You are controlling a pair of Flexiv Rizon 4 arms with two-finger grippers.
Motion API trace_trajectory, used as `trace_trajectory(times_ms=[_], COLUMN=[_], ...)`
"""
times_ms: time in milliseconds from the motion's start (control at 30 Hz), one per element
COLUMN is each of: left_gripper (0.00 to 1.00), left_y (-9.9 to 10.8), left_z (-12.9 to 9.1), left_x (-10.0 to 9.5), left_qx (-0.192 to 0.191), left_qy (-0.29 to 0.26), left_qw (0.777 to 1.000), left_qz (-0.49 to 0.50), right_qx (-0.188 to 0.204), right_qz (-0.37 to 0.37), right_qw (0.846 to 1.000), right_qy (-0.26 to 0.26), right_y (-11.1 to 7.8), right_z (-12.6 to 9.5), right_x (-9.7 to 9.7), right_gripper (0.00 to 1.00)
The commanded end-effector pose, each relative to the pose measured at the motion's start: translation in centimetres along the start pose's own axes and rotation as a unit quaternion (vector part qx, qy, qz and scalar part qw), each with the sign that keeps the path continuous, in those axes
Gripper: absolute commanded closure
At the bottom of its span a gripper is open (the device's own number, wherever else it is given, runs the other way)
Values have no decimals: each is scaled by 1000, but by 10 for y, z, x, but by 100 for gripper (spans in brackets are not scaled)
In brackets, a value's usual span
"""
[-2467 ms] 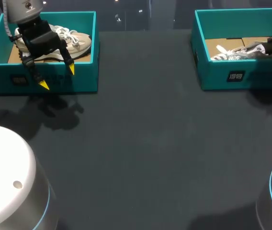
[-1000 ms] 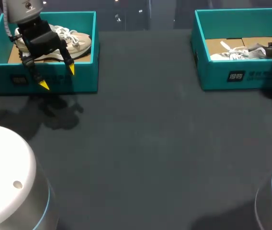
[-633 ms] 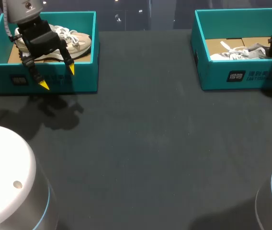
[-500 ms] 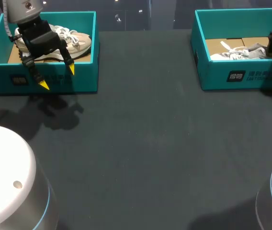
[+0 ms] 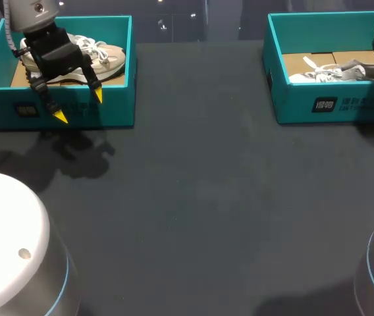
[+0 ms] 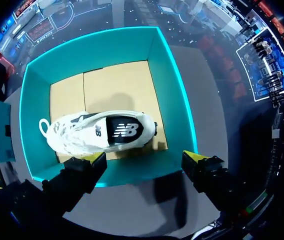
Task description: Take the shoe out of the shoebox, open the shoe tongue, remove and reinsert the insole, then place the shoe into the shoebox
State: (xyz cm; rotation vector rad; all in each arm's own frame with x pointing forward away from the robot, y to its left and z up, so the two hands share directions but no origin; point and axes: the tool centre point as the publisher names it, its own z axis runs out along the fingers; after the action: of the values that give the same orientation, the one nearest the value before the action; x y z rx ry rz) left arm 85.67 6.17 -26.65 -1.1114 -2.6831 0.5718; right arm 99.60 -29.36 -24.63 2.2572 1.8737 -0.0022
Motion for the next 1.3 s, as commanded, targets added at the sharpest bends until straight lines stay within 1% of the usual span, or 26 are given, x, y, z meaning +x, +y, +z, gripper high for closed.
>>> trace_trajectory(times_ms=[33,133,300,467,567,733,867,967,1033,1100,1133,1167,1300], left_gripper=[0,0,0,0,0,0,0,0,0,0,0,0,0], left_y=[0,0,0,0,0,0,25,47,60,74,82,91,91], left_z=[0,0,0,0,0,0,-25,-46,-60,-72,-78,-82,-82], left_x=[0,0,0,0,0,0,5,9,14,23,27,28,28], left_qx=[-1,-1,-1,-1,-1,-1,-24,-49,-73,-116,-127,-122,-122], left_qy=[1,1,1,1,1,1,17,46,76,106,114,108,108], left_qw=[1000,1000,1000,1000,1000,1000,996,990,978,957,948,947,947], left_qz=[0,0,0,0,0,0,79,128,181,244,268,276,276], right_qx=[-23,-26,-25,-18,-13,-13,-13,-13,-13,-13,-13,-13,-13], right_qz=[-1,-3,-2,1,4,4,4,4,4,4,4,4,4], right_qw=[1000,1000,1000,1000,1000,1000,1000,1000,1000,1000,1000,1000,1000], right_qy=[8,9,11,11,15,15,15,15,15,15,15,15,15], right_y=[-33,-44,-59,-68,-70,-70,-70,-70,-70,-70,-70,-70,-70], right_z=[-42,-58,-74,-80,-80,-80,-80,-80,-80,-80,-80,-80,-80], right_x=[-3,-2,1,7,12,12,12,12,12,12,12,12,12], right_gripper=[0,0,0,0,0,0,0,0,0,0,0,0,0])
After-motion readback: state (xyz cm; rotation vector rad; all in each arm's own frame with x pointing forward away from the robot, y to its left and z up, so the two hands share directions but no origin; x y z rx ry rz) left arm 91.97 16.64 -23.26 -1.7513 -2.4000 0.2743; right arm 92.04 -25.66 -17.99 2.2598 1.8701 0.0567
